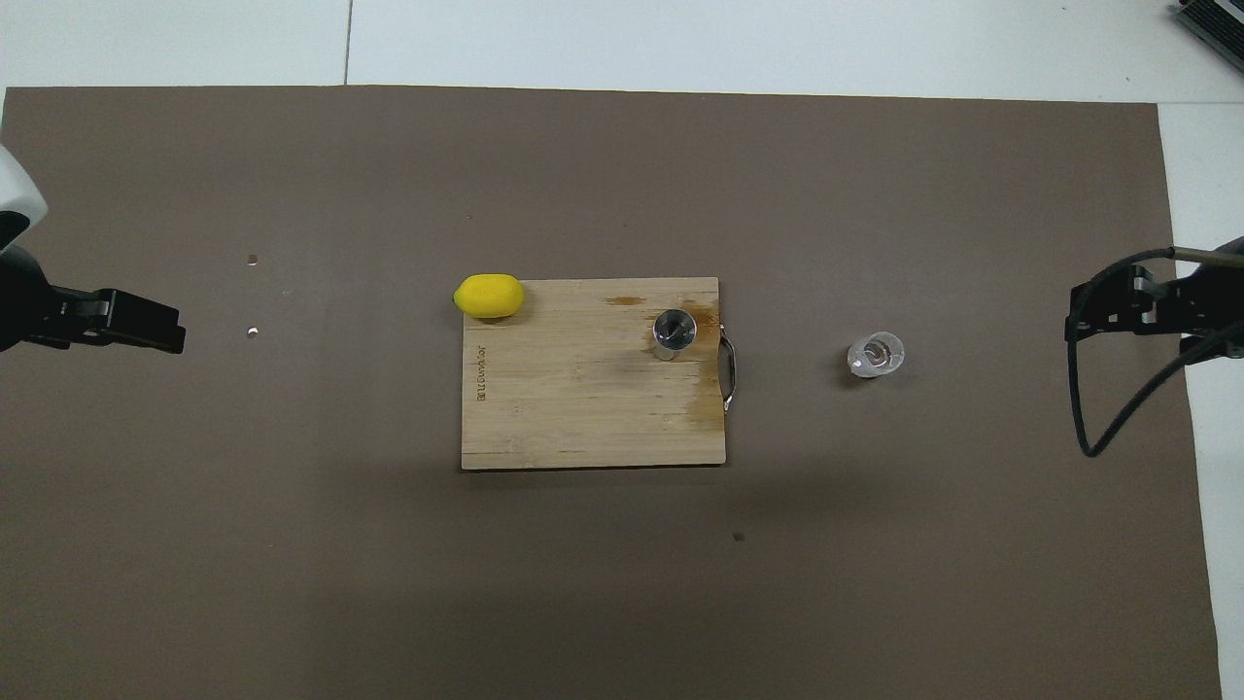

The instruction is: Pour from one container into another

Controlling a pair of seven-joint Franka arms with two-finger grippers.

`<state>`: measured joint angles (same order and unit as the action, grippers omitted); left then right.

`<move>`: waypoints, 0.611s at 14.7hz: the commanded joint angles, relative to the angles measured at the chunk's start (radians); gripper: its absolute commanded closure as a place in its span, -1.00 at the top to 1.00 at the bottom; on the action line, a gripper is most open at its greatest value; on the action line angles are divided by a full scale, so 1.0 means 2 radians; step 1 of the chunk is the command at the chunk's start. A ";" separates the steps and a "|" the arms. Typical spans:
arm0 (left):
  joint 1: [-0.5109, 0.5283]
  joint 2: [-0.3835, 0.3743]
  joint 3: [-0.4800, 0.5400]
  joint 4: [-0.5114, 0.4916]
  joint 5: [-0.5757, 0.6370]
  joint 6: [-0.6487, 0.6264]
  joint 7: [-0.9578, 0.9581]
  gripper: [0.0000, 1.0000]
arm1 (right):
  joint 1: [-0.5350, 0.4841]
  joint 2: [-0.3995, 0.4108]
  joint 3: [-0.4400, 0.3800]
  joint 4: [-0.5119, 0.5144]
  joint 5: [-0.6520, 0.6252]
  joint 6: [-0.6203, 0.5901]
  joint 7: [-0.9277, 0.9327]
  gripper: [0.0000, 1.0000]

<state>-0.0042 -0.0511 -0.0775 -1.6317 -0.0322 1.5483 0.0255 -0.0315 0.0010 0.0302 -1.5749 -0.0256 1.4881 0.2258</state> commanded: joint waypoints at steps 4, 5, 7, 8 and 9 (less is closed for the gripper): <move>0.001 -0.014 0.001 -0.017 -0.006 0.006 0.000 1.00 | -0.002 0.000 0.003 0.004 -0.003 0.000 -0.042 1.00; 0.001 -0.014 0.001 -0.017 -0.006 0.006 0.000 1.00 | -0.002 0.002 0.003 0.005 -0.003 0.006 -0.042 1.00; 0.001 -0.014 0.001 -0.017 -0.006 0.006 0.000 1.00 | -0.001 0.001 0.004 0.004 -0.003 0.006 -0.043 1.00; 0.001 -0.014 0.001 -0.017 -0.006 0.006 0.000 1.00 | -0.001 0.001 0.004 0.004 -0.003 0.006 -0.043 1.00; 0.001 -0.014 0.001 -0.017 -0.006 0.006 0.000 1.00 | -0.001 0.001 0.004 0.004 -0.003 0.006 -0.043 1.00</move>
<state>-0.0042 -0.0511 -0.0775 -1.6318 -0.0322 1.5483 0.0255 -0.0295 0.0010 0.0330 -1.5737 -0.0255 1.4948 0.1656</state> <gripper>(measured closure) 0.000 0.000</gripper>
